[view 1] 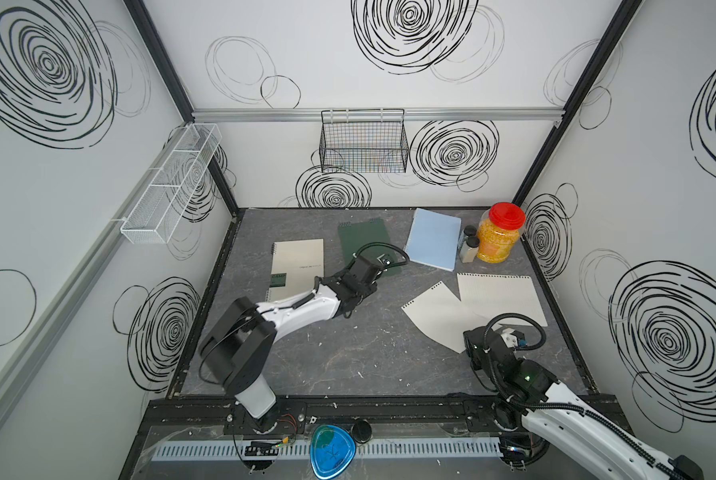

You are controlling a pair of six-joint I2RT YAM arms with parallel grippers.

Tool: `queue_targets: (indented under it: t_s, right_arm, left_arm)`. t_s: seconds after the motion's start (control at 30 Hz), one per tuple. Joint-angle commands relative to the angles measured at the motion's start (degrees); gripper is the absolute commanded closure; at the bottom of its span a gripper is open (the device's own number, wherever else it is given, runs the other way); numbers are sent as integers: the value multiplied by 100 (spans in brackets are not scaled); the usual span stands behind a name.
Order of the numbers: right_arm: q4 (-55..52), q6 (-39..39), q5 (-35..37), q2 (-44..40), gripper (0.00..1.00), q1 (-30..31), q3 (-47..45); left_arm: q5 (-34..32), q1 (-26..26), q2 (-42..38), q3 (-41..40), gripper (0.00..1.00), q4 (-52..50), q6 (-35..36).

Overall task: Tear off pages from different notebooks
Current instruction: Move the notebook to the center of the board, then place the paper at the center of the board.

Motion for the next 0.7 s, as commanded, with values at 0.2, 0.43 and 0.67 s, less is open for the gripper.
queue_targets:
  t_s: [0.2,0.43,0.67]
  right_arm:
    - [99,1778,1500,731,100,567,44]
    - [867,2145,1575,2306,100,666,385]
    - [1188,2140,1398,2755,100,956,567]
  left_arm:
    - [67,-115,-3276,-2450,40,1458,-1638]
    - [-357,552,-5219,-3577,22,894,-3192]
    - [289,2076,-5850,-3971,5,15,-4452]
